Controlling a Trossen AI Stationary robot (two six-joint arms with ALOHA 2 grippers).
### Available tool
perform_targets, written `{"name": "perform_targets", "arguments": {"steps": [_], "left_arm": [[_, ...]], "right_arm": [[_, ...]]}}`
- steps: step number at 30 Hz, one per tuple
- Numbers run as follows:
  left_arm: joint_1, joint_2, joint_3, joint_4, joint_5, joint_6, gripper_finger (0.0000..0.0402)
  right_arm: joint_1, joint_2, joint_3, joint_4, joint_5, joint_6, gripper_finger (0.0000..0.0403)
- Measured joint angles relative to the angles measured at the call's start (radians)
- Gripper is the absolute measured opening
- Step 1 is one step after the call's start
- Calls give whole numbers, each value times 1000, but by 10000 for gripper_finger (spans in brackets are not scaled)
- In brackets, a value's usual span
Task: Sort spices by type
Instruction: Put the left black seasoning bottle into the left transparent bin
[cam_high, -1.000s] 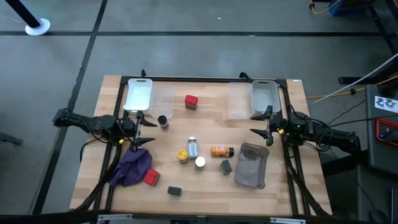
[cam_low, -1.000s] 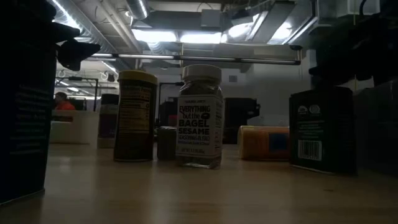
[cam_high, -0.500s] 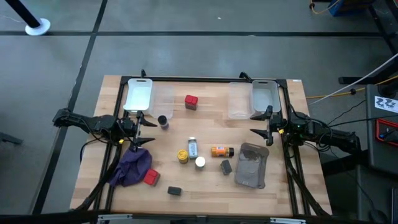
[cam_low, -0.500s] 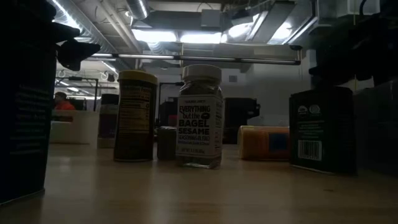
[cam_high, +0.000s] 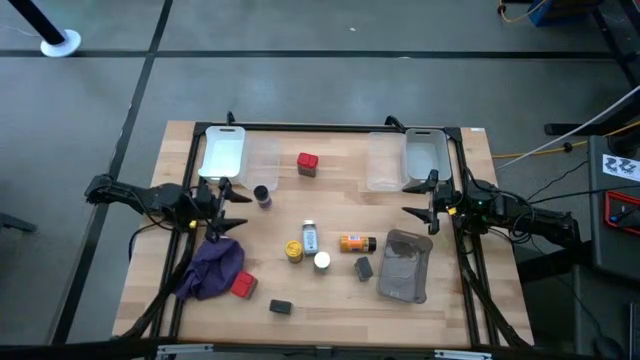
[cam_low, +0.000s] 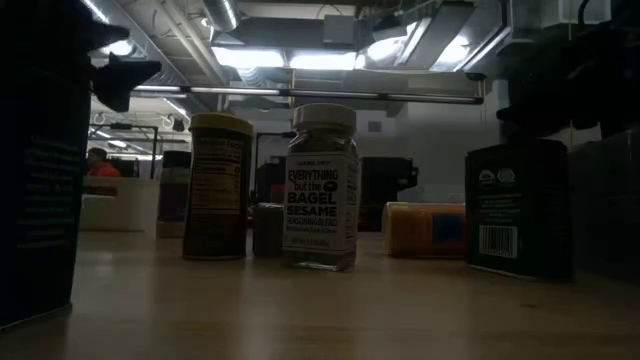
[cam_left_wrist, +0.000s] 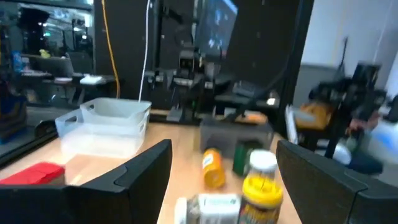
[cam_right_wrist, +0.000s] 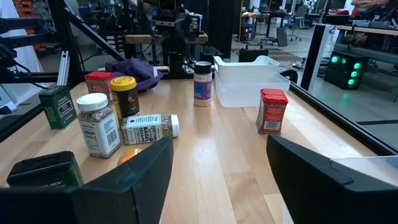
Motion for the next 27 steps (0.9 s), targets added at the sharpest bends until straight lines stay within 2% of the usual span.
{"name": "perform_targets", "arguments": {"steps": [4,8,11,15,21,24,27], "left_arm": [[0,0,0,105,-36,-12,276],[0,0,0,207,-185,-11,276],[0,3,3,215,-289,-8,276],[0,57,49,215,-324,-4,276],[9,278,258,141,-364,23,276],[36,423,418,-20,-384,4,276],[74,567,589,-242,-389,-81,276]], "right_arm": [[0,0,-1,14,2,0,260],[0,0,-4,45,8,7,260],[0,0,-4,51,8,69,260],[0,0,-4,55,9,159,260],[0,0,-3,56,10,215,260],[0,0,-3,60,11,215,260],[0,0,-3,62,10,214,260]]}}
